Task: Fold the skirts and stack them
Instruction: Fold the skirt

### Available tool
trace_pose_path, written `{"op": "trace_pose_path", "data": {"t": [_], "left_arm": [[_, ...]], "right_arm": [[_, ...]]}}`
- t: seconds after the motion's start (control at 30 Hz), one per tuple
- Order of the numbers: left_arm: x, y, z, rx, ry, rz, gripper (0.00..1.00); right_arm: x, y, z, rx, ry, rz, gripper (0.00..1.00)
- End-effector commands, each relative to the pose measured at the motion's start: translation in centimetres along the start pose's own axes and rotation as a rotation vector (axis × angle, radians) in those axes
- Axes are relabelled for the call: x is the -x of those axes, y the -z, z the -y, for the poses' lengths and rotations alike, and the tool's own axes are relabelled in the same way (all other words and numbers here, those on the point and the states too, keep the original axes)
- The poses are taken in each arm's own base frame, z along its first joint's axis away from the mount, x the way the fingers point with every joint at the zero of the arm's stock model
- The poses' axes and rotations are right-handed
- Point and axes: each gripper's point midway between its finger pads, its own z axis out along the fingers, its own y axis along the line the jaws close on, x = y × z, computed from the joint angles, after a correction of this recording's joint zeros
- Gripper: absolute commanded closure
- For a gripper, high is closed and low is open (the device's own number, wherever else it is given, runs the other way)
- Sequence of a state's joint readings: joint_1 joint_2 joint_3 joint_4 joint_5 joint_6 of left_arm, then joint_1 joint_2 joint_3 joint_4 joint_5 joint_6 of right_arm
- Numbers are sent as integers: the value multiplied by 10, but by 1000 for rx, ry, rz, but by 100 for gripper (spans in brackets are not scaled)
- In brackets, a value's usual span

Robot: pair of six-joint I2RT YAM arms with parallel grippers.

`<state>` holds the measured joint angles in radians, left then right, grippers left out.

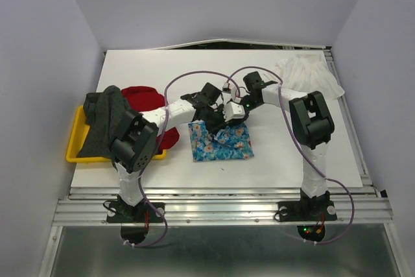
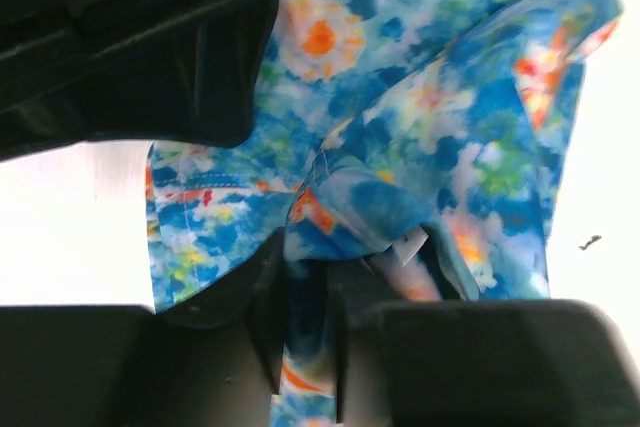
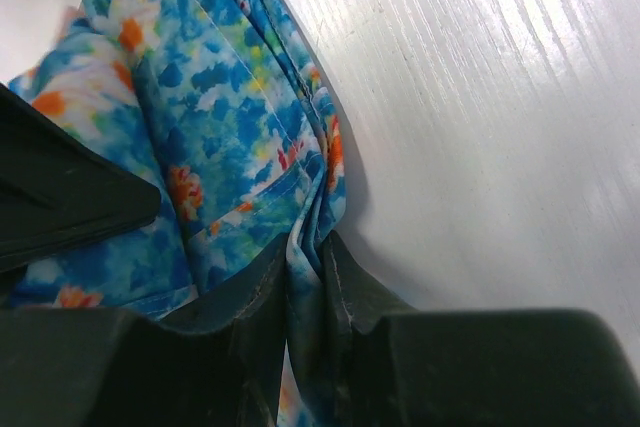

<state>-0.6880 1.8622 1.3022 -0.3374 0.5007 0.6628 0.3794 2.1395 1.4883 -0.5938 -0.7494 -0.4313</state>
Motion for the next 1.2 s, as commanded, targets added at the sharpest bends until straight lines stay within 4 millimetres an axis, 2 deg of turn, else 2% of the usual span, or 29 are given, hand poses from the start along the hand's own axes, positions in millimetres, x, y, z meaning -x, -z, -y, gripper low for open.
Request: {"op": "trace_pose_path", "data": {"t": [0.0, 0.03, 0.1, 0.2, 0.3, 0.33, 0.4, 0.47, 0.5, 0.57, 0.63, 0.67, 0.7, 0.77, 0.8, 0.87, 0.93, 1.0, 1.03, 1.13, 1.17], "left_arm": [[9, 11, -18, 89, -14, 29, 60], [12, 19, -24, 123, -11, 39, 48], [18, 32, -32, 166, 9, 60, 37], [37, 65, -43, 231, 42, 115, 22], [56, 98, -37, 273, 59, 191, 7], [59, 104, -35, 284, 69, 205, 4], [64, 121, -27, 304, 108, 240, 5], [61, 128, -14, 281, 132, 253, 9], [61, 131, -8, 270, 135, 264, 15], [45, 119, 6, 230, 161, 237, 21], [33, 109, 13, 220, 191, 214, 23], [29, 105, 13, 224, 202, 210, 22], [20, 98, 14, 223, 224, 194, 15], [12, 88, 11, 225, 220, 172, 8], [11, 87, 4, 242, 193, 165, 5], [10, 81, -4, 242, 152, 155, 4], [13, 80, -18, 232, 101, 172, 6], [6, 79, -32, 229, 109, 166, 10], [-2, 69, -38, 207, 118, 142, 12], [-6, 68, -58, 190, 117, 150, 15], [-7, 61, -64, 171, 105, 150, 16]], "right_arm": [[-54, -17, 16, -68, -44, -173, 75], [-54, -17, 16, -69, -44, -175, 75], [-54, -17, 16, -71, -52, -178, 75], [-52, -16, 19, -83, -58, -179, 75], [-48, -13, 19, -95, -67, -174, 75], [-46, -12, 19, -97, -68, -170, 74], [-41, -10, 19, -104, -68, -162, 75], [-39, -9, 19, -108, -72, -161, 75], [-37, -9, 21, -118, -71, -162, 75], [-37, -9, 23, -124, -70, -163, 75], [-37, -10, 26, -133, -75, -169, 75], [-38, -11, 27, -134, -77, -171, 75], [-40, -11, 28, -138, -78, -177, 75], [-41, -13, 29, -135, -81, -180, 75], [-42, -13, 29, -133, -80, -182, 76], [-44, -14, 29, -135, -85, -188, 76], [-46, -14, 30, -138, -86, -193, 78], [-45, -14, 30, -139, -85, -191, 80], [-44, -13, 30, -141, -83, -190, 80], [-43, -13, 30, -137, -85, -188, 83], [-42, -14, 29, -134, -88, -186, 84]]}}
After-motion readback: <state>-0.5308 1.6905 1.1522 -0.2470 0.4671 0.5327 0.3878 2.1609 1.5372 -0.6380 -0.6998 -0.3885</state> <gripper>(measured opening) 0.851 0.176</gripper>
